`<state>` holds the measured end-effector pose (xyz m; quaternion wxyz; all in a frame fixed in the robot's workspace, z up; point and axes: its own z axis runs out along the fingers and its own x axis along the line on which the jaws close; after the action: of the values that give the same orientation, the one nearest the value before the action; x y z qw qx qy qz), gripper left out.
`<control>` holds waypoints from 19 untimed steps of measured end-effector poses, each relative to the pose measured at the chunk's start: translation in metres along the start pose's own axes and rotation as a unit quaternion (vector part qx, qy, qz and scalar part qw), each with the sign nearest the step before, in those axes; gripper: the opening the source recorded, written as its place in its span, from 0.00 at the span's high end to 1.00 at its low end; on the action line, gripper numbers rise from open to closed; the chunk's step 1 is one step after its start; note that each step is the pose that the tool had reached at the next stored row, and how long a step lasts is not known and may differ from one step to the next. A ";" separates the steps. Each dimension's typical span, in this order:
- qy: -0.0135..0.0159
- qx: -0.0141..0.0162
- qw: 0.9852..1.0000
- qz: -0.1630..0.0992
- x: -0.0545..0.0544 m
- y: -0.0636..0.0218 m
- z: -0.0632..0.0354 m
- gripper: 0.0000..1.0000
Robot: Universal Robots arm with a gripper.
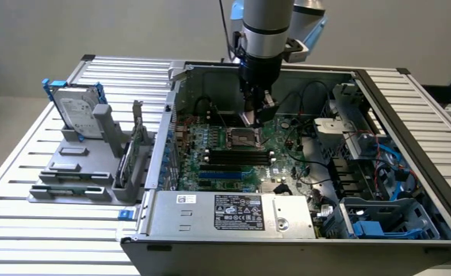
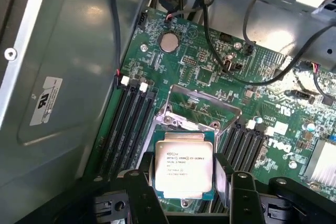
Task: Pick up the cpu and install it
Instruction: 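Place the cpu into insertion slot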
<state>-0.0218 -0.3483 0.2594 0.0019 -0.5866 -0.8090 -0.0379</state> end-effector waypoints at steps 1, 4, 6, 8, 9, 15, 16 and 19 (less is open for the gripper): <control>0.000 0.002 1.000 0.006 0.000 0.0000 0.0001 0.45; 0.001 0.007 1.000 0.023 0.000 0.0000 0.0004 0.45; 0.002 0.010 0.999 0.035 0.000 -0.0001 0.0008 0.45; 0.002 0.011 0.999 0.049 0.000 -0.0002 0.0015 0.45; 0.002 0.012 0.998 0.056 0.000 -0.0002 0.0018 0.45; 0.001 0.014 0.995 0.101 0.000 -0.0003 0.0048 0.45; 0.001 0.014 0.994 0.108 0.000 -0.0003 0.0055 0.45; 0.000 0.013 0.991 0.129 0.000 -0.0004 0.0078 0.45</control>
<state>-0.0218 -0.3483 0.2516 0.0145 -0.6863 -0.7267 -0.0264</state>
